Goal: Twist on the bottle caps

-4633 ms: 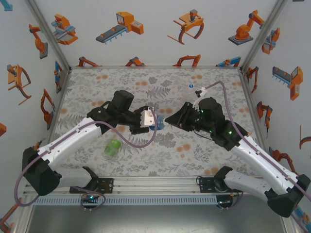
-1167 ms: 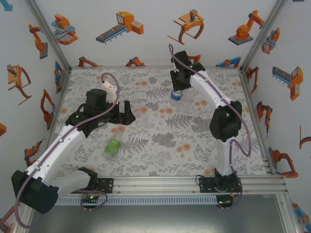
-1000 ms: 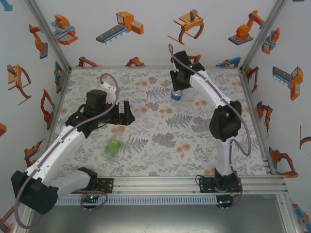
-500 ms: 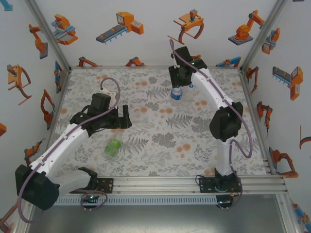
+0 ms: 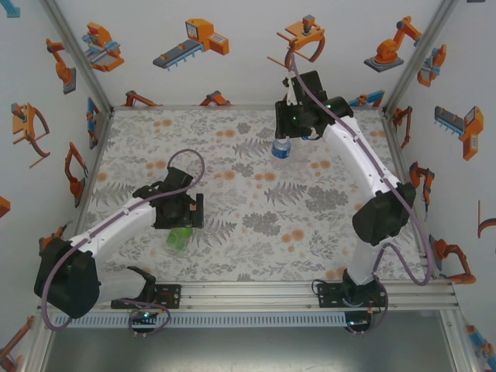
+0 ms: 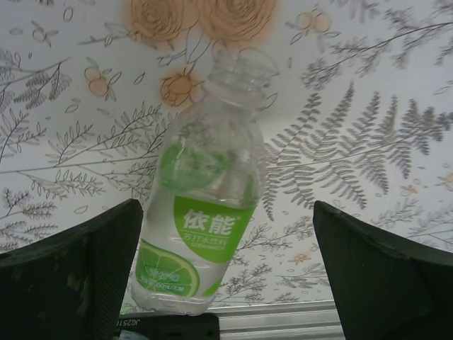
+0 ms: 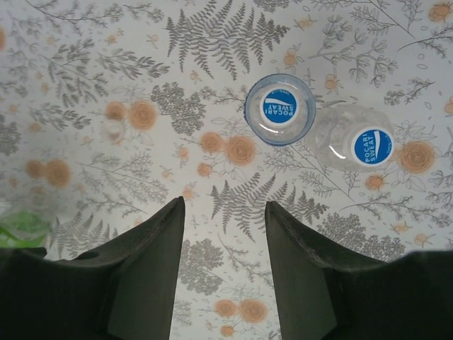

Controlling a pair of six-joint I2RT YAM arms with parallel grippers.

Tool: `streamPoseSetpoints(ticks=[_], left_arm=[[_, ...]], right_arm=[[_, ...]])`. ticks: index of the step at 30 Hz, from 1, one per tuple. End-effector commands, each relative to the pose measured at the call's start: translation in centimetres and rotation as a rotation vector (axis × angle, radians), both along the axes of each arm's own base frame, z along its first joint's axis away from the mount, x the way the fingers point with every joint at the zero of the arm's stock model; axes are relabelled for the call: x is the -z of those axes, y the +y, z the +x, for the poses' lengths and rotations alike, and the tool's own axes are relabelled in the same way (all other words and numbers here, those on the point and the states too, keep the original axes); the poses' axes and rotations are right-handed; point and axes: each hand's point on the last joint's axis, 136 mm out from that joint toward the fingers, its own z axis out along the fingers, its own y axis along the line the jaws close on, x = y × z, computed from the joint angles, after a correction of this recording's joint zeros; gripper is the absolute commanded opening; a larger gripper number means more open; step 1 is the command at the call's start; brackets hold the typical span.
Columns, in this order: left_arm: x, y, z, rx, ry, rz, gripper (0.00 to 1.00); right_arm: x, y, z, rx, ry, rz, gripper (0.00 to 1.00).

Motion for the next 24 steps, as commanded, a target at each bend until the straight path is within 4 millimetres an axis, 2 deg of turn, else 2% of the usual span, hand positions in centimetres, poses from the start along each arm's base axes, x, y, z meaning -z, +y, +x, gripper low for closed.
streamPoseSetpoints(ticks=[1, 6, 13, 19, 20, 24], left_arm=[[0.8, 1.5, -1.1, -0.066, 0.020, 0.063, 0.98], [1.9, 1.5, -2.3, -0.091, 0.044, 0.065, 0.99], [2.9, 1.4, -3.7, -0.137, 0.050, 0.034, 0.78], [3.0, 1.9, -3.6, -0.151, 0.032, 0.045, 0.70], [2.9, 1.9, -3.5, -0.151, 0.026, 0.048, 0.72], [3.3, 1.7, -3.4, -0.126, 0.035, 0.062, 0.69]], right_arm=[[-0.6, 0.3, -1.0, 0.005, 0.011, 0.066, 0.47], [-0.4, 0.2, -2.0, 0.011, 0.020, 0.098, 0.47], [0.7, 0.0, -2.7, 0.018, 0.047, 0.106, 0.47], [1.7, 0.4, -2.9, 0.022, 0.066, 0.132, 0.46], [1.7, 0.4, -2.9, 0.024, 0.069, 0.138, 0.46], [2.5, 0.9, -3.0, 0.023, 0.087, 0.144, 0.46]])
